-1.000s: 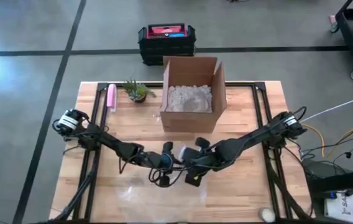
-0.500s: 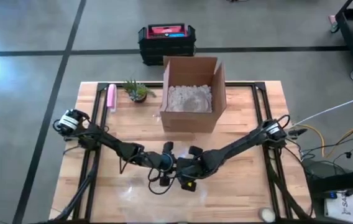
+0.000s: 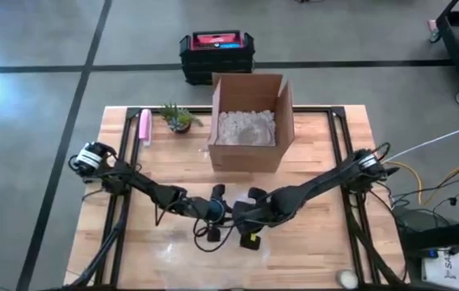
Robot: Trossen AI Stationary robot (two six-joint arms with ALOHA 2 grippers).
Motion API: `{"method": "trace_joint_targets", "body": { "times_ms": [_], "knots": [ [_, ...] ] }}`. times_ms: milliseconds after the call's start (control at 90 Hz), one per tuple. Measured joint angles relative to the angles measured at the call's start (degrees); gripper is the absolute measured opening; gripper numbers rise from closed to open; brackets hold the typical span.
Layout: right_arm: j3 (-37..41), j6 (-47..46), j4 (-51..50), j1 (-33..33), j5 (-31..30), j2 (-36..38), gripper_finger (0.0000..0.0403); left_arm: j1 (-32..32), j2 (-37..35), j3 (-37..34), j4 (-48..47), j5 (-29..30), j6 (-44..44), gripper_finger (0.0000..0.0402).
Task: Wrap mug
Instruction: Wrap the orange mug with bubble wrap
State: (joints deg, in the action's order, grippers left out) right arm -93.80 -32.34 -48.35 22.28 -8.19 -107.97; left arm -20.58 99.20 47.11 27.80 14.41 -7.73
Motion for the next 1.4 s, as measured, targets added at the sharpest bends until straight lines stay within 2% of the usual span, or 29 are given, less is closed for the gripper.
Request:
{"method": "trace_joint_targets", "body": {
  "times_ms": [244, 433, 744, 922, 1222, 1400],
  "knots": [
    [0.21, -0.62, -0.15, 0.07, 1.19, 2.54, 0.0007, 0.0, 0.02, 0.0, 0.04, 0.0, 0.01, 0.0058],
    [1.19, -0.46, -0.09, -0.02, 4.19, -2.68, 0.0007, 0.0, 0.02, 0.0, 0.08, 0.0, 0.0, 0.0058],
    [0.83, 1.47, 1.61, -2.47, 3.83, -10.64, 0.0007, 0.05, 0.08, 0.04, 0.19, -0.17, -0.05, 0.0058],
    [-0.29, 2.0, 0.18, -2.8, 4.44, -9.45, 0.0007, 0.03, 0.06, 0.04, 0.21, -0.01, 0.04, 0.0058],
    [-6.73, 3.13, -6.16, -1.49, 4.9, -3.53, 0.0007, 0.0, 0.0, 0.0, 0.15, 0.06, 0.41, 0.0058],
    [-5.82, 2.95, -5.85, -1.89, 0.72, -3.89, 0.0007, 0.01, 0.02, 0.0, 0.2, 0.03, 0.42, 0.0058]
  ]
}}
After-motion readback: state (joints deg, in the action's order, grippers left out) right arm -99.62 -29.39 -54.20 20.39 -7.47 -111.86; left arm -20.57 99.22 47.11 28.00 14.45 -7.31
